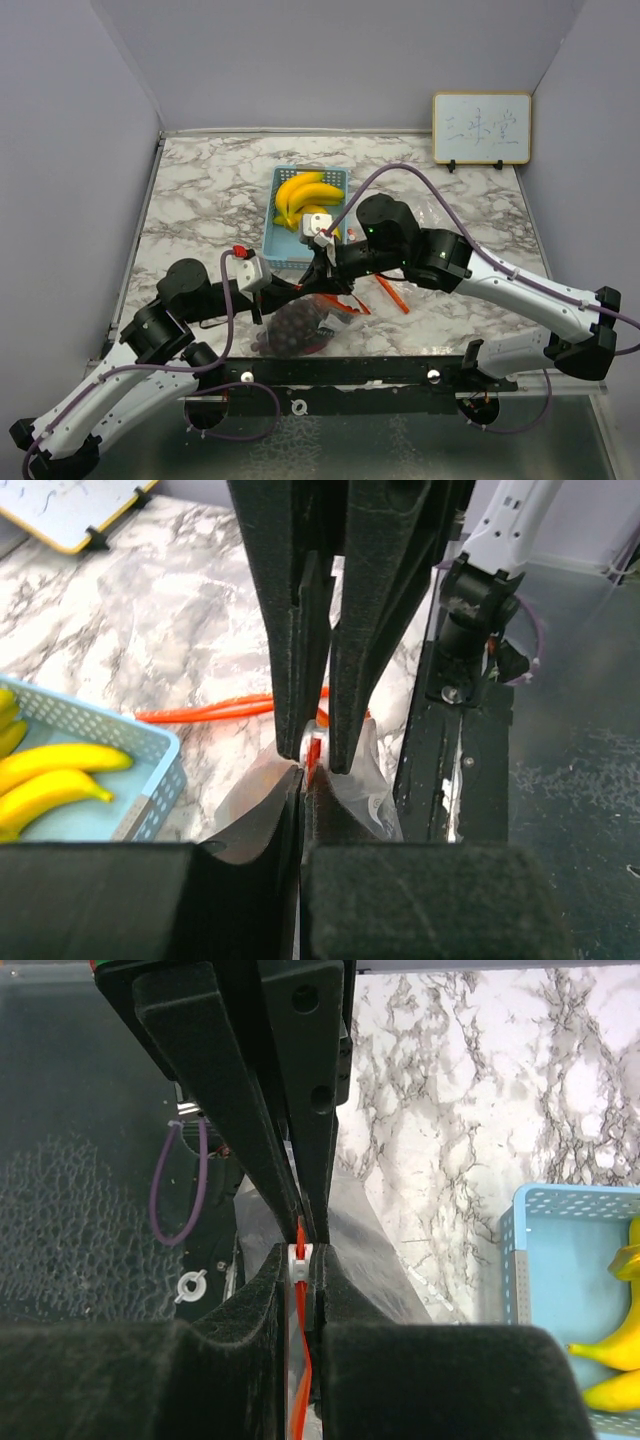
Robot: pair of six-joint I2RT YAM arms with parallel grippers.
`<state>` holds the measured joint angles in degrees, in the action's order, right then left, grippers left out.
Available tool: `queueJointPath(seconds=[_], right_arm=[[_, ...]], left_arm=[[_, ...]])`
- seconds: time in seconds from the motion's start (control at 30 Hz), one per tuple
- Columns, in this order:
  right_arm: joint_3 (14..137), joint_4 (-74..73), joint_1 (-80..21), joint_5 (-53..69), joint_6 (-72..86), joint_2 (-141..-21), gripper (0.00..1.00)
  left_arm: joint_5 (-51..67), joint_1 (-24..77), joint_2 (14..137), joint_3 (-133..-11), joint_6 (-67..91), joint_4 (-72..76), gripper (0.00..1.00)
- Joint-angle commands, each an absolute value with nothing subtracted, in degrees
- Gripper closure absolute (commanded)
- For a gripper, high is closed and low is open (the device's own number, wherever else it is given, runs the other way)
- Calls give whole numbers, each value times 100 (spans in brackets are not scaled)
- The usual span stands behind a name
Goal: Place the food in the zip-top bag and seal the zipper
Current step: Zip the zipper food storage bag.
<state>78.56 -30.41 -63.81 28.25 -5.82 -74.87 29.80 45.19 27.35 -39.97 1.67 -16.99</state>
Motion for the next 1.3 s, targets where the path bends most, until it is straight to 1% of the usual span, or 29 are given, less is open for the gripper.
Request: queueJointPath(seconds=[0.0, 0.33, 0.6, 0.8, 1.1, 1.13, 1.17, 1.2, 1.27], right_arm=[[7626, -2826, -6451, 2877, -673, -7275, 98], [7035, -2723, -6350, 2280, -531, -7176, 98], [6631, -2630, -6260, 2060, -316, -6974, 98], [6469, -2577, -6180, 1979, -246, -6892, 98], [6392, -2577, -6148, 1444, -160, -7204, 98], [6421, -2560, -6152, 1340, -128, -7249, 95], [6462, -2527, -6151, 1161, -75, -7285, 77], [6505, -2446, -6150, 969, 2, -7300, 57], [6645, -2262, -6152, 613, 198, -7308, 29]], left_arm=[[1776, 4518, 2639, -4287, -1, -2154, 100], [-1561, 4525, 2115, -4206, 372, -2098, 100], [-3124, 4525, 1474, -4063, 413, -1816, 100], [-3757, 4521, 931, -4059, 312, -1670, 100], [-3942, 4521, 826, -4057, 297, -1551, 100], [-3941, 4518, 839, -4055, 291, -1508, 100], [-3924, 4518, 862, -4047, 292, -1461, 100], [-3909, 4519, 895, -4039, 298, -1422, 100], [-3898, 4520, 970, -4019, 298, -1308, 100]])
